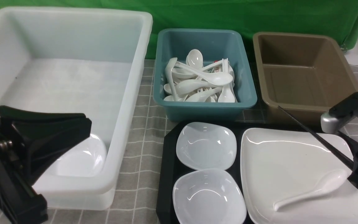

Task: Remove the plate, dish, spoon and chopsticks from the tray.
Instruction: Use the right arm to put the chopsticks into the small storage box on the right

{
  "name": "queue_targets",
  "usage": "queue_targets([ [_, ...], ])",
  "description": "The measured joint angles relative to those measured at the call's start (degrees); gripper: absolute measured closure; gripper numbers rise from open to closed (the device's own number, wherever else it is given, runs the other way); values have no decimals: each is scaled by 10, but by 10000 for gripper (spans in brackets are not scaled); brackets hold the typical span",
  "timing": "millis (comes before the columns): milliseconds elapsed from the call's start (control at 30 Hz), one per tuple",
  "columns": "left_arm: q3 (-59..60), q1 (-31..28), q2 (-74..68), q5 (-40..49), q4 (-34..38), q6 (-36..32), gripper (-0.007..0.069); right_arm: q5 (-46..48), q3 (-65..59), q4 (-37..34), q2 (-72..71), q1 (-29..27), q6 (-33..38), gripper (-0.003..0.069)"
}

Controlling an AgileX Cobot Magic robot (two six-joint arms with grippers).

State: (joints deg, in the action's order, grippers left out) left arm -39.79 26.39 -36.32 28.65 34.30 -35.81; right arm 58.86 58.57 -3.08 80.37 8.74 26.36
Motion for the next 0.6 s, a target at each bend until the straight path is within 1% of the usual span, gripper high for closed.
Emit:
queue_targets([
  [100, 0, 0, 0, -22, 0, 0, 615, -5, 7, -67, -24, 5, 0, 589],
  [233, 0, 0, 0, -85, 2, -2, 615, -73, 65, -142, 1, -9, -9, 589],
  [400, 0, 0, 0, -131, 5, -2, 615, -119, 168, -221, 100, -57, -14, 589],
  [467, 0, 0, 0, -134, 5, -2, 615, -130, 216, -256, 145, -73, -15, 589],
  [500, 0, 0, 0, -134, 6, -2, 615, -130, 228, -260, 151, -77, -15, 589],
  [533, 0, 0, 0, -134, 7, -2, 615, -135, 266, -289, 192, -89, -15, 589],
  [600, 0, 0, 0, -127, 8, -2, 615, -138, 336, -315, 250, -106, -21, 589],
])
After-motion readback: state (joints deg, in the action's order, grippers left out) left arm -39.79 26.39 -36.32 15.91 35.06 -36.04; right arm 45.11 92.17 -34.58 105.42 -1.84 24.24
